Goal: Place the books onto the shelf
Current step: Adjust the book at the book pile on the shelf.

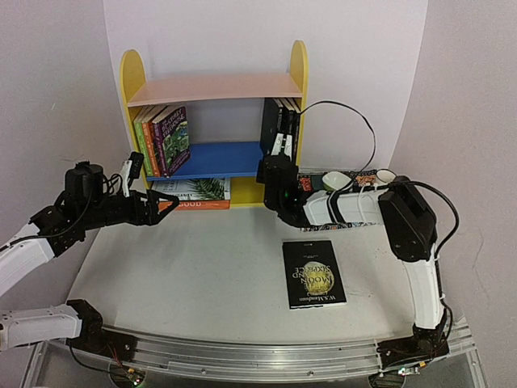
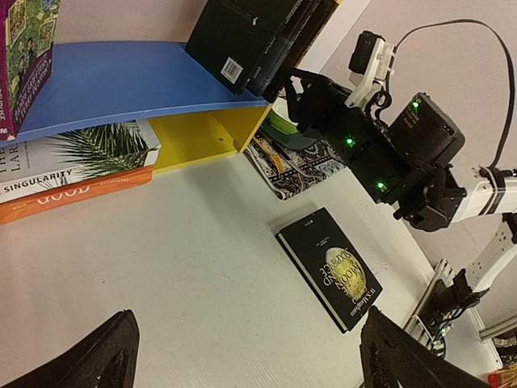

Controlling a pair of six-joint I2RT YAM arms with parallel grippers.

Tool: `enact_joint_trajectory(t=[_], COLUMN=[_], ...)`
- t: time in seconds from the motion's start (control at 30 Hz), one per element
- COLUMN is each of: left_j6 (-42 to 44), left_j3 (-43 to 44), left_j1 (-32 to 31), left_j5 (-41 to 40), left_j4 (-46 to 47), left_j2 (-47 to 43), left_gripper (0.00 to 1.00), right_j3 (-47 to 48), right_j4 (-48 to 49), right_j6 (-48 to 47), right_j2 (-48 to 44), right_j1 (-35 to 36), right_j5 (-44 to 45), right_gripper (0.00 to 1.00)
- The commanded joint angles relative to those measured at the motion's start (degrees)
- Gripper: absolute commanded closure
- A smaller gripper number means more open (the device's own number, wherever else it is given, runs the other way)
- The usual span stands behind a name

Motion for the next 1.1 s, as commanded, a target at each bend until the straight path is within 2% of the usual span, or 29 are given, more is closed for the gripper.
enact_joint_trajectory(t=[0.0,0.23,0.37,0.43,0.53,0.6,0.83,1.0,1.07], left_j6=[-0.67,-0.95,-0.78,-0.78,-0.61,-0.44,-0.12,0.17,0.34], left_j3=[0.30,0.51,0.01,-0.09,-0.22,-0.05,0.39,1.00,1.20], left_j1=[0.28,0.28,0.28,0.28,0.26,0.28,0.23,0.28,0.28], left_j5=[1.13,1.58,0.95,0.94,0.99,0.95,0.57,1.16,1.06], left_j4=[1.84,1.84,1.84,1.84,1.87,1.89,1.89,1.84,1.87], left_j2=[0.20,0.36,-0.47,-0.63,-0.68,-0.60,0.11,1.14,1.25], left_gripper=[0.03,0.03,0.03,0.03,0.03,0.03,0.03,0.03,0.02], right_j3=[-2.07,6.74,12.79,15.70,21.53,25.56,33.30,39.71,41.47], right_j4=[3.73,3.67,0.53,-1.10,-5.06,-7.13,-10.80,-16.03,-16.00], right_j6=[-0.84,-11.24,-13.06,-13.47,-14.19,-15.63,-17.02,-15.92,-18.11], right_j2=[-4.79,-0.21,2.85,4.56,7.67,10.09,14.71,18.64,20.04], right_j1=[0.24,-0.15,-1.24,-1.98,-3.17,-3.65,-5.20,-7.31,-7.39], right_j5=[-0.08,-3.77,-5.29,-6.19,-9.45,-10.08,-11.21,-15.94,-18.81], right_gripper=[0.57,0.59,0.59,0.57,0.47,0.45,0.46,0.56,0.56])
